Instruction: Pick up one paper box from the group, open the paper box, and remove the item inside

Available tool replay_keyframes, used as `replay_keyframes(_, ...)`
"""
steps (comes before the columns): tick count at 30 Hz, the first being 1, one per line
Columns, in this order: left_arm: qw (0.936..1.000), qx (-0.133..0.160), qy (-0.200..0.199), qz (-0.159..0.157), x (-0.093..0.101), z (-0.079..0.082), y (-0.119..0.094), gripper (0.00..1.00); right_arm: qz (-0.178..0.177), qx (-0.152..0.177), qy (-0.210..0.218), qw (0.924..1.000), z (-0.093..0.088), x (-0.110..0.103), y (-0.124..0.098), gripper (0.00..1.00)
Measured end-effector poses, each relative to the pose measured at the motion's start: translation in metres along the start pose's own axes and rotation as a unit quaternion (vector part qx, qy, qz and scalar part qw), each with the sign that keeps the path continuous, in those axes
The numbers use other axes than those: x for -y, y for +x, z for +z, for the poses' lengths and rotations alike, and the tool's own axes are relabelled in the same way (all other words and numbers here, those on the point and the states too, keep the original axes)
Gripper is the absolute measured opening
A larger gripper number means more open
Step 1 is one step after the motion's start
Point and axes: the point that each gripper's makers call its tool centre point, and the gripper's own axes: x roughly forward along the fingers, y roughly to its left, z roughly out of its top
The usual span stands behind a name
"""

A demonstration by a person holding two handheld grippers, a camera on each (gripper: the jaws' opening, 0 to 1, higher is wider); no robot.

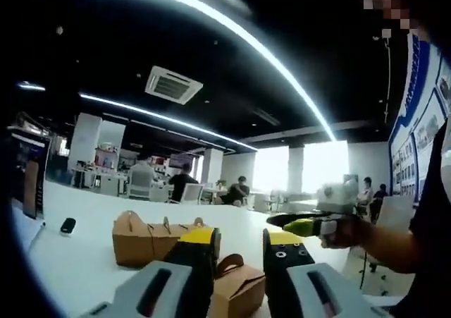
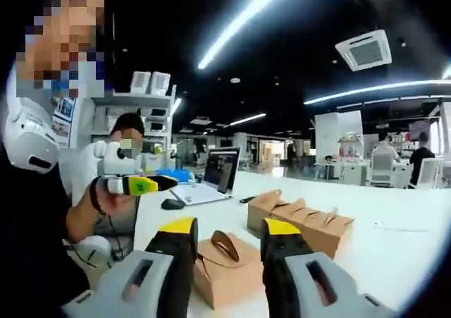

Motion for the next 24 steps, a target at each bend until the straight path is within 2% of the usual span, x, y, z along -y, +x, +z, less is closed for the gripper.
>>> replay_keyframes(1,0.9999,0.000,0.000,0.016,-0.005,0.001,-0.005,0.28,-0.002,0.016,0.021,0.9997,0.005,0.000,-0.004,0.36)
replay_keyframes(3,0.9991,-0.015,0.009,0.039,-0.013,-0.004,-0.013,0.28,-0.008,0.048,0.027,0.9984,0.014,-0.001,-0.015,0.35)
replay_keyframes(5,0.9983,-0.018,0.013,0.053,-0.018,-0.007,-0.019,0.28,-0.012,0.049,0.018,0.9986,0.012,-0.006,-0.024,0.35)
replay_keyframes(7,0.9971,-0.038,-0.002,0.066,-0.023,-0.018,-0.025,0.28,-0.015,0.047,0.014,0.9987,0.009,-0.008,-0.029,0.35)
replay_keyframes(10,0.9959,-0.054,-0.002,0.072,-0.023,-0.026,-0.026,0.28,-0.035,0.006,-0.013,0.9993,-0.009,-0.006,-0.036,0.35)
replay_keyframes(12,0.9956,-0.058,0.003,0.073,-0.021,-0.026,-0.026,0.28,-0.039,-0.013,-0.029,0.9987,-0.017,-0.007,-0.038,0.35)
replay_keyframes(19,0.9956,-0.065,0.015,0.065,-0.011,-0.026,-0.016,0.28,-0.032,-0.002,-0.025,0.9992,-0.014,-0.009,-0.038,0.34)
replay_keyframes(24,0.9973,-0.057,0.010,0.046,0.001,-0.016,-0.017,0.28,-0.043,0.008,-0.016,0.9989,-0.013,0.001,-0.031,0.33)
